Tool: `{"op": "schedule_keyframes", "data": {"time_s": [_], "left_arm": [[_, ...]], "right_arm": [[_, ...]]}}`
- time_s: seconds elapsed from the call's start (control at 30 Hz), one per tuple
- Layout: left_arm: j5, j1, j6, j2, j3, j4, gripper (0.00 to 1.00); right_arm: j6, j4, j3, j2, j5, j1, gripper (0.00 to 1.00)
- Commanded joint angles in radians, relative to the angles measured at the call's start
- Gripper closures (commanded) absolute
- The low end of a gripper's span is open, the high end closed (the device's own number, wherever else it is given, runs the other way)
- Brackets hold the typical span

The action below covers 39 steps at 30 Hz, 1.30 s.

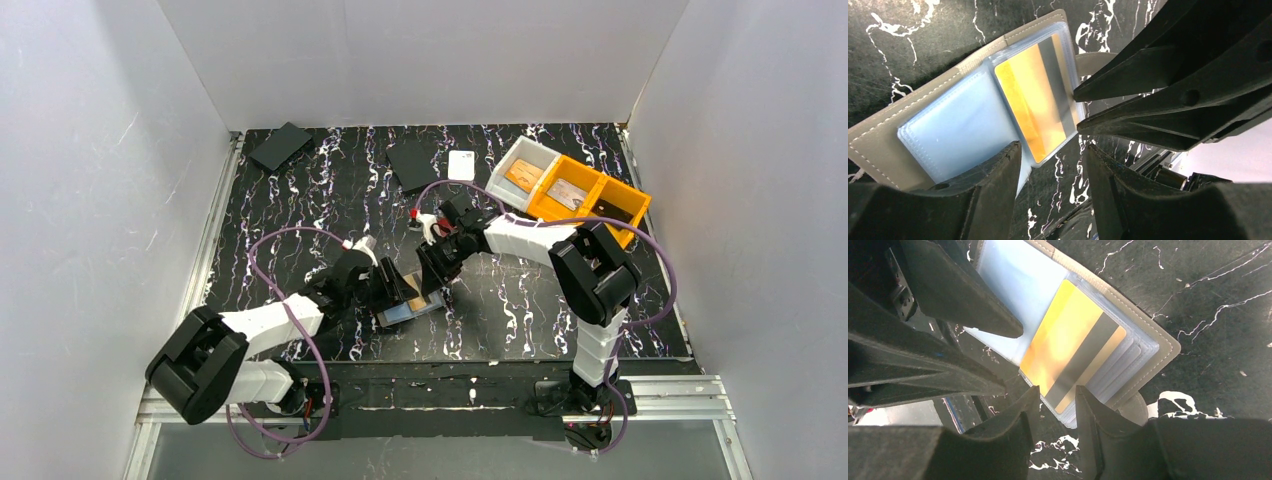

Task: Take the credit cards out of the card holder
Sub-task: Remove the credit card from the card holder.

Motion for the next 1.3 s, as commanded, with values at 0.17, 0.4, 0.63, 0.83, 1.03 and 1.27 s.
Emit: {"op": "schedule_keyframes", "data": {"time_s": [0.17, 0.4, 0.63, 0.83, 1.03, 1.27], "left_arm": [[-0.036, -0.002, 0.01, 0.042, 0.004, 0.004, 0.55], [-0.043, -0.001, -0.003, 0.066, 0.011, 0.008, 0.6], [-0.049, 0.002, -0.026, 0.079, -0.005, 0.031, 0.63], [-0.046, 0.005, -0.045, 0.091, -0.019, 0.059, 0.66], [-0.055, 0.019, -0.101, 0.071, -0.071, 0.118, 0.67], [-0.035, 0.044, -0.132, 0.038, -0.12, 0.201, 0.73]], "right_arm": [[0.045, 0.067, -0.054, -0.029, 0.028, -0.018, 0.56], [0.088, 0.1, -0.069, 0.009, -0.021, -0.018, 0.57], [0.122, 0.125, -0.075, 0.039, -0.073, -0.017, 0.58], [0.144, 0.149, -0.081, 0.054, -0.117, -0.016, 0.59], [0.149, 0.139, -0.087, 0.06, -0.074, -0.016, 0.65], [0.15, 0.135, -0.087, 0.08, -0.068, -0.016, 0.75]]}}
